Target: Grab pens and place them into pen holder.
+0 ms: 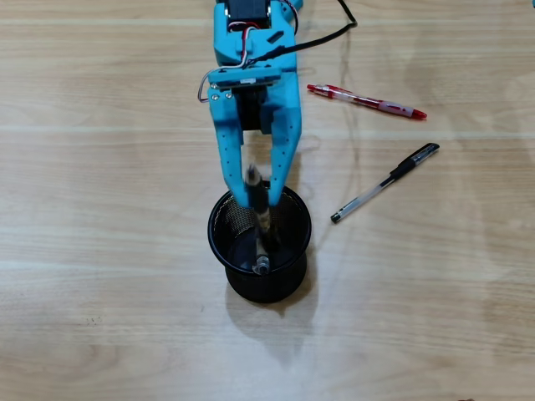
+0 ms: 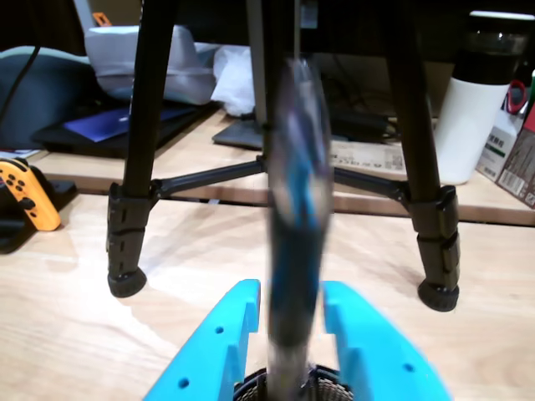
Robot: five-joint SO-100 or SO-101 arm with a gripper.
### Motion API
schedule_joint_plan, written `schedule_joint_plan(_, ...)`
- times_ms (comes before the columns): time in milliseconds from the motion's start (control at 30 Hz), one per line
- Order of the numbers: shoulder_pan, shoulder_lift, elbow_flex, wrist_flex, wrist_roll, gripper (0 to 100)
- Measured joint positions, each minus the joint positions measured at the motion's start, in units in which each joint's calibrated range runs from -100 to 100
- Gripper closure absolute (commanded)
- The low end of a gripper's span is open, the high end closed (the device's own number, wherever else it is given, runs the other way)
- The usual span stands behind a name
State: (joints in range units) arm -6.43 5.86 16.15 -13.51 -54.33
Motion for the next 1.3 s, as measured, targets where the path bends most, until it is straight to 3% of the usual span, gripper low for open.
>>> schedule_joint_plan(433,-1.62,-2.38,3.90,3.54,1.09,89)
schedule_joint_plan(700,-4.10,-19.20,3.82,31.33,9.67,89)
schedule_joint_plan(900,-11.34,-30.25,3.82,51.53,16.18,89)
schedule_joint_plan(1100,-19.53,-34.32,3.82,63.70,18.41,99)
schedule_joint_plan(1300,-26.20,-34.32,3.82,70.87,18.41,98)
